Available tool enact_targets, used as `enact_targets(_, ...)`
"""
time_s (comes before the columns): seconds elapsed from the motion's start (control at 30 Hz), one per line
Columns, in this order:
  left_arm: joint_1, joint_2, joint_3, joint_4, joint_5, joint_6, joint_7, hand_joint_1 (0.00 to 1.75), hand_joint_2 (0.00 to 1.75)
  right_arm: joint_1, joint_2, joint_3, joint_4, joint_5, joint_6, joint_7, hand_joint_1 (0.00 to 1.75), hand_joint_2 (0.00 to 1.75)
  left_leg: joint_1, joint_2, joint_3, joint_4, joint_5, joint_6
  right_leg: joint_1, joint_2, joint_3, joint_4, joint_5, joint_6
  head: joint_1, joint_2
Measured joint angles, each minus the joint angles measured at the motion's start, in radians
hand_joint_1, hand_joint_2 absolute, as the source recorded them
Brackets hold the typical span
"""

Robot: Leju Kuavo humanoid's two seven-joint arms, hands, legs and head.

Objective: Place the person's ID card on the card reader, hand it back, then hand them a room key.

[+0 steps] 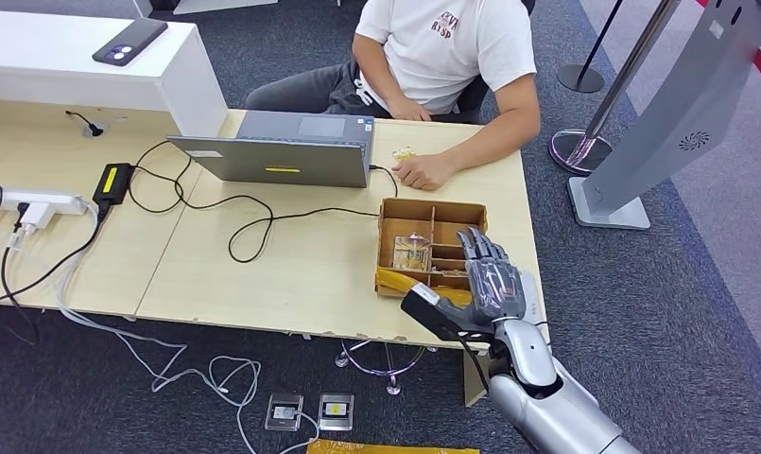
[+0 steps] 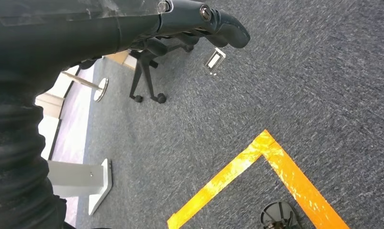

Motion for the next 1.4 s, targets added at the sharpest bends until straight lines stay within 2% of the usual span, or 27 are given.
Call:
enact_targets(0.5,0.0,0.004,0.0,0.0,-0.012,0.0,-0.008,0.0,1.75,-0.019,0.024,0.0,0.073,-0.018,-0.005,0.002,0.0,1.75,0.0,0.0,0.0,0.0,0.0,0.0,0.0,0.0,0.0,0.0,0.0,0.0,0.0,0.0)
enact_targets(0.93,0.0,0.022,0.0,0.02,-0.023,-0.002,-0.05,0.0,1.75,-0.022,0.023,-0.013,0.123,-0.037,-0.035,0.013,0.0,1.75,0.0,0.0,0.0,0.0,0.0,0.0,0.0,0.0,0.0,0.0,0.0,0.0,0.0,0.0)
enact_targets(1.33,0.0,0.031,0.0,0.025,-0.023,-0.002,-0.054,0.0,1.75,-0.022,0.022,-0.014,0.139,-0.041,-0.037,0.014,0.0,1.75,0.0,0.0,0.0,0.0,0.0,0.0,0.0,0.0,0.0,0.0,0.0,0.0,0.0,0.0)
enact_targets(1.4,0.0,0.033,0.0,0.029,0.027,-0.024,-0.119,0.0,1.75,-0.026,0.026,-0.013,0.145,-0.049,-0.04,-0.007,0.0,1.75,0.0,0.0,0.0,0.0,0.0,0.0,0.0,0.0,0.0,0.0,0.0,0.0,0.0,0.0)
